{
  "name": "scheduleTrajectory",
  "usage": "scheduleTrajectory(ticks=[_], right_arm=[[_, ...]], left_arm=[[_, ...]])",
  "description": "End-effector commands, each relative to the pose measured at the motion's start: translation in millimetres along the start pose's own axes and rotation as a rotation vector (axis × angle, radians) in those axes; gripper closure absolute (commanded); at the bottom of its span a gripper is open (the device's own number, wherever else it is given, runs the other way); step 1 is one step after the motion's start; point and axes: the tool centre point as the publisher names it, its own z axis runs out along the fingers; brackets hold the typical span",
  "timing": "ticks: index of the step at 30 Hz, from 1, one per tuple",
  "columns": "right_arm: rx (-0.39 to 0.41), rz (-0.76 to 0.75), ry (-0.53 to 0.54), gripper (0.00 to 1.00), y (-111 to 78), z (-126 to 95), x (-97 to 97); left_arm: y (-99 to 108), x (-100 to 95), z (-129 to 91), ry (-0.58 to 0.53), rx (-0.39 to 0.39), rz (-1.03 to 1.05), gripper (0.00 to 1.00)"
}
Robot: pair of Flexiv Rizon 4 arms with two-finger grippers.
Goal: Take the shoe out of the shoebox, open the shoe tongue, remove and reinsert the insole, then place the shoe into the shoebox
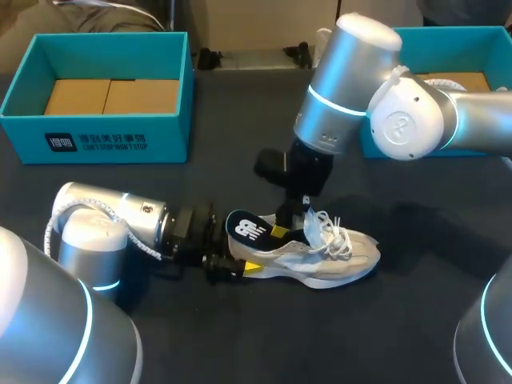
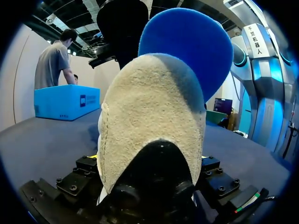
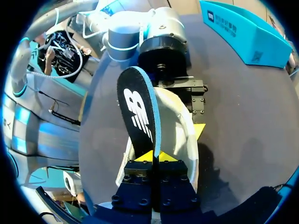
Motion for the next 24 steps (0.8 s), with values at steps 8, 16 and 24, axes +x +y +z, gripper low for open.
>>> scheduleTrajectory(ticks=[8,16,24], right_arm=[[-0.010,-0.102,0.015,1.00,19.3,-11,11.9],[0.001,-0.126,0.052,0.72,27.7,-8,4.7],[-0.026,-0.124,0.099,0.45,24.7,-6,-3.8]], left_arm=[[-1,-0.9,0,0.000,-0.001,-0.001,1.00],[-1,-0.9,0,0.000,-0.001,-0.001,1.00],[-1,-0.9,0,0.000,-0.001,-0.001,1.00]])
